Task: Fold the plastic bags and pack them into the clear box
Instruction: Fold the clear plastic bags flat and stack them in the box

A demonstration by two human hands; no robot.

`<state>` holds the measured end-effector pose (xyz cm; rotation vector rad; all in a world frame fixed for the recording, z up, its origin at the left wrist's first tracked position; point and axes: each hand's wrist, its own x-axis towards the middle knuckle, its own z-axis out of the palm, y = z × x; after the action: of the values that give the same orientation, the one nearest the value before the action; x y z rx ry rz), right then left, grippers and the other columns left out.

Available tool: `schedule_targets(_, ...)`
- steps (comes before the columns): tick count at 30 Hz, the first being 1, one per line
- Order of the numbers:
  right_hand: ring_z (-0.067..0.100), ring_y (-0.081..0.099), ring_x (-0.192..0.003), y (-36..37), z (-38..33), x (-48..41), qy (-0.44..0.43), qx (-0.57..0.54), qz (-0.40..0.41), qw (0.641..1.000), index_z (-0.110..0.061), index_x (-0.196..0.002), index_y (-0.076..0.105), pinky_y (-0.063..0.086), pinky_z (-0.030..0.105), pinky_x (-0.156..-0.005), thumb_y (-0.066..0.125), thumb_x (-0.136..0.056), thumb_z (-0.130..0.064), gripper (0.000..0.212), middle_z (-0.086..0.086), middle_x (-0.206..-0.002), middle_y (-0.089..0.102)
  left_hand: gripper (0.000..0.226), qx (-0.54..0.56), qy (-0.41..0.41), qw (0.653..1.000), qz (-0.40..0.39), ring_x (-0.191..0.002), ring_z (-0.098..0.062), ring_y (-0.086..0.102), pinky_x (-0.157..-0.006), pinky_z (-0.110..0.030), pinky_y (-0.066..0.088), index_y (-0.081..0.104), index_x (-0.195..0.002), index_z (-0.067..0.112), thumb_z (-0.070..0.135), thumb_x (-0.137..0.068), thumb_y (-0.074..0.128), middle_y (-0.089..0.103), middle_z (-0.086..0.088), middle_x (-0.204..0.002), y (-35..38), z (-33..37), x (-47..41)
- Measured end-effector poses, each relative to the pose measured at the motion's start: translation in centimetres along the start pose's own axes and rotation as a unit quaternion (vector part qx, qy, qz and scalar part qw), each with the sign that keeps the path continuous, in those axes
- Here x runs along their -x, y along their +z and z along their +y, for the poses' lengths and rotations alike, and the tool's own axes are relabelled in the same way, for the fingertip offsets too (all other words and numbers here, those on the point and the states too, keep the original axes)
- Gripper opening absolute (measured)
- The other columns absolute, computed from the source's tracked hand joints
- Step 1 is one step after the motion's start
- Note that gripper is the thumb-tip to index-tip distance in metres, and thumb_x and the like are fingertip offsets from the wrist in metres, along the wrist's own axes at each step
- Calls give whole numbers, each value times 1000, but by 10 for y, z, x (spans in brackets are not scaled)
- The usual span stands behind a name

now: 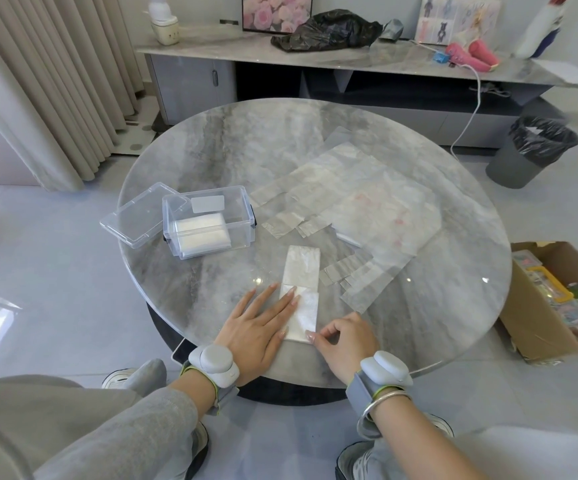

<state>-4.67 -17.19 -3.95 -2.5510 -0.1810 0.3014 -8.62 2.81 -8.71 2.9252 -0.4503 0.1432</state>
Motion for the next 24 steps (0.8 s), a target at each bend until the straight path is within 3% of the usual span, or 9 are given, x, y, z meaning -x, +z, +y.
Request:
schedule_targets(4, 11, 46, -100, -12, -4, 3, -46, 76, 25, 996, -27, -79, 57, 42, 25, -76, 59, -86, -52, 26, -10, -99, 46, 52, 6, -8, 1000, 6, -150, -22, 8, -118, -46, 13, 20, -155, 25, 36, -104, 19, 19, 10, -161, 0, -1, 0)
schedule_targets(6, 13, 47, -101, -14, -6, 3, -145, 115, 72, 980, -26, -94, 56, 43, 25, -77, 63, -82, -44, 22, -9, -105, 48, 52, 7, -9, 1000, 9, -150, -22, 10, -118, -45, 12, 20, -155, 26, 36, -104, 20, 20, 11, -160, 1, 0, 0)
schedule_targets(8, 16, 54, -103, -10, -9, 3, -238, 181, 84, 951, -22, -103, 60, 48, 27, -77, 70, -68, -38, 39, -6, -112, 55, 52, 11, -8, 1000, 14, -149, -23, 14, -118, -44, 13, 22, -155, 26, 36, -104, 21, 22, 10, -160, 0, 0, 0)
schedule_targets(11, 17, 61, -97, 0, -12, 2, -315, 238, 84, 915, -21, -92, 68, 53, 30, -71, 76, -53, -38, 44, -5, -102, 64, 51, 21, -4, 1000, 19, -148, -23, 18, -118, -42, 14, 28, -153, 26, 35, -103, 22, 25, 10, -159, -1, 0, 0)
schedule_targets(15, 17, 64, -85, 16, -8, -4, -364, 254, 146, 884, -21, -72, 67, 50, 31, -64, 74, -60, -20, 14, -7, -78, 65, 49, 54, -16, 998, 37, -145, -23, 26, -117, -41, 18, 39, -149, 26, 33, -102, 24, 34, 12, -155, -4, 2, -2)
schedule_targets(18, 16, 65, -79, 25, -1, -6, -388, 228, 194, 872, -18, -73, 69, 49, 31, -61, 72, -65, -8, 13, -5, -77, 68, 49, 73, -26, 996, 53, -141, -22, 32, -116, -36, 17, 46, -144, 25, 32, -100, 28, 40, 12, -151, -6, 3, -4)
schedule_targets(21, 14, 67, -76, 21, -1, -6, -403, 190, 208, 871, -17, -74, 73, 50, 28, -61, 74, -64, -6, 15, -5, -79, 71, 49, 119, -38, 990, 69, -139, -18, 34, -114, -34, 21, 48, -142, 24, 39, -98, 31, 44, 15, -148, -9, 4, -4)
schedule_targets(24, 12, 67, -74, 10, -6, -5, -378, 140, 197, 894, -19, -72, 73, 52, 26, -60, 74, -60, -10, 15, -7, -72, 70, 54, 155, -31, 985, 75, -138, -12, 33, -113, -34, 26, 49, -139, 24, 55, -97, 34, 47, 17, -144, -16, 0, -1)
